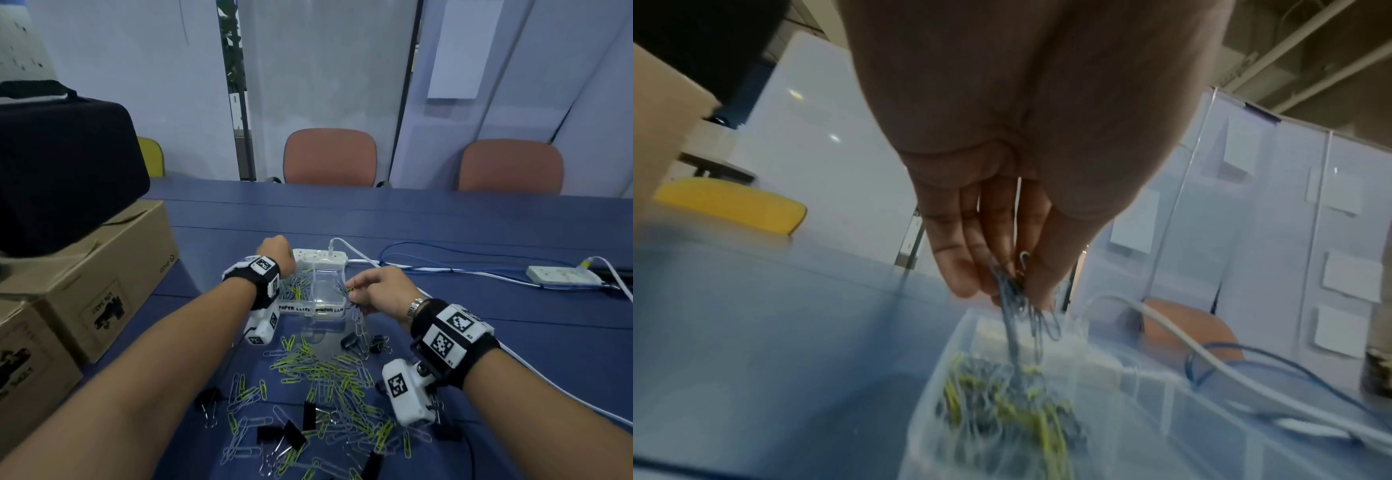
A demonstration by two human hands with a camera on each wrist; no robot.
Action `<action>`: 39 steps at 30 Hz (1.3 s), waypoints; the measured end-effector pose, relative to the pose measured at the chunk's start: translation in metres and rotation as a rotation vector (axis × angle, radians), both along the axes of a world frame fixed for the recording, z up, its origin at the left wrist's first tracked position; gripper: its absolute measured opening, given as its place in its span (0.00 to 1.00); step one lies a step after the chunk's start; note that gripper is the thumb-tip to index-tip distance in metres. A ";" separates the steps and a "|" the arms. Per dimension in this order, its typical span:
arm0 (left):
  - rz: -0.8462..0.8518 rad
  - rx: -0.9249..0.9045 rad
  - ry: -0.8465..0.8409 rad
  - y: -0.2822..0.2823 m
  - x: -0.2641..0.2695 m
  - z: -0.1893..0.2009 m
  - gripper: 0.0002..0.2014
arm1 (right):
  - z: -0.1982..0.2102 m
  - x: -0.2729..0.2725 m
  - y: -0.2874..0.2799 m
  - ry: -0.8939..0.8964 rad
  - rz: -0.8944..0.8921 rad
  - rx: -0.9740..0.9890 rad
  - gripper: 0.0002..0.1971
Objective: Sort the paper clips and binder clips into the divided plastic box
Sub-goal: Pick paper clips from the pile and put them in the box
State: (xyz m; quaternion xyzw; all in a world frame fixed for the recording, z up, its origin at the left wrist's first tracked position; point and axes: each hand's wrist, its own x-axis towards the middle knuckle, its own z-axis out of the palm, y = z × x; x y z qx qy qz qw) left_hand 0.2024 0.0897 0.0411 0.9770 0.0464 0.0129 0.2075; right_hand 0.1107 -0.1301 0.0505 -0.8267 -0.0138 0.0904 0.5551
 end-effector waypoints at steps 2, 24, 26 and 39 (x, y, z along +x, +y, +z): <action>-0.035 0.009 0.068 -0.004 0.001 -0.007 0.04 | 0.003 0.011 0.006 0.017 -0.027 0.013 0.12; -0.111 -0.169 -0.052 0.083 -0.031 0.009 0.05 | -0.040 0.152 0.127 0.240 -0.103 -0.220 0.12; -0.114 -0.166 -0.054 0.082 -0.034 0.008 0.06 | -0.029 0.139 0.127 0.217 -0.084 -0.202 0.09; -0.213 0.016 0.050 0.067 -0.084 0.009 0.07 | -0.004 0.050 0.090 0.049 0.246 -0.319 0.18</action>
